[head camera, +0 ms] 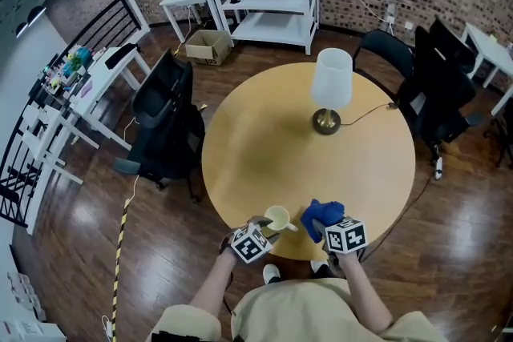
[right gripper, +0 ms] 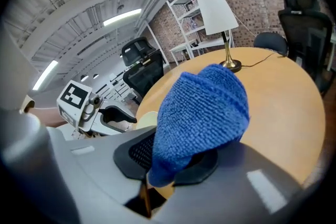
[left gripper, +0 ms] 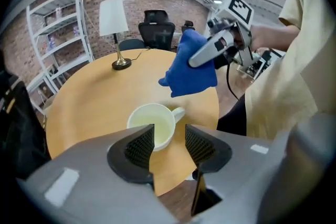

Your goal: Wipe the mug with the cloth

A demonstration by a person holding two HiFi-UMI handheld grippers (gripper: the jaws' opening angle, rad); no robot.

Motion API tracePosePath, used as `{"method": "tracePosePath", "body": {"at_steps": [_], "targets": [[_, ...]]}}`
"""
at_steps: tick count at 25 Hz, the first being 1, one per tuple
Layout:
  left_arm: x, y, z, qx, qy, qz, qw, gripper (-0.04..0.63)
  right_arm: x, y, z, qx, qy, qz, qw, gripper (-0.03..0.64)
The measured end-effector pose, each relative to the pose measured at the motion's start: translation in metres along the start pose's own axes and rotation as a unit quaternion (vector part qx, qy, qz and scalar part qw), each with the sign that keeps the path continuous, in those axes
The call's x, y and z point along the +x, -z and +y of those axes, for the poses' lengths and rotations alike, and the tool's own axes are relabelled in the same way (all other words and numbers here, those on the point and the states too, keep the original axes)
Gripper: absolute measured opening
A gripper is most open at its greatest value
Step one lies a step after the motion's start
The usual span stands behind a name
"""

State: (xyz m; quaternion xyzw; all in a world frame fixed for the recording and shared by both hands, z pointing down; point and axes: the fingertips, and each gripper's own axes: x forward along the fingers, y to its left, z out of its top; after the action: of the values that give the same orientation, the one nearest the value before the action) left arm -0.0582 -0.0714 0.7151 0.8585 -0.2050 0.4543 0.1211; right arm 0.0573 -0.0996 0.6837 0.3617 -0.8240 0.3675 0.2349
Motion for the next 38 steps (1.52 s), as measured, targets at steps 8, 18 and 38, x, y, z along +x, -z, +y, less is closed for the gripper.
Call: {"method": "tracePosePath", "body": {"at_steps": [8,18,38], "targets": [[0.036,0.016,0.001,0.094,-0.014,0.066,0.9933,0.12,0.014,-0.002,0.035,-0.028,-0.012,0.013,0.999,0.064],[0.049,0.012,-0.007,0.089,-0.009,0.064,0.9939,0.035,0.063,0.026,0.05,-0.097,-0.006,0.04,0.994,0.063],[0.05,0.01,-0.011,0.036,0.006,0.054,0.9979,0.023,0.072,0.04,0.019,-0.128,0.037,0.055,0.99,0.058]]}}
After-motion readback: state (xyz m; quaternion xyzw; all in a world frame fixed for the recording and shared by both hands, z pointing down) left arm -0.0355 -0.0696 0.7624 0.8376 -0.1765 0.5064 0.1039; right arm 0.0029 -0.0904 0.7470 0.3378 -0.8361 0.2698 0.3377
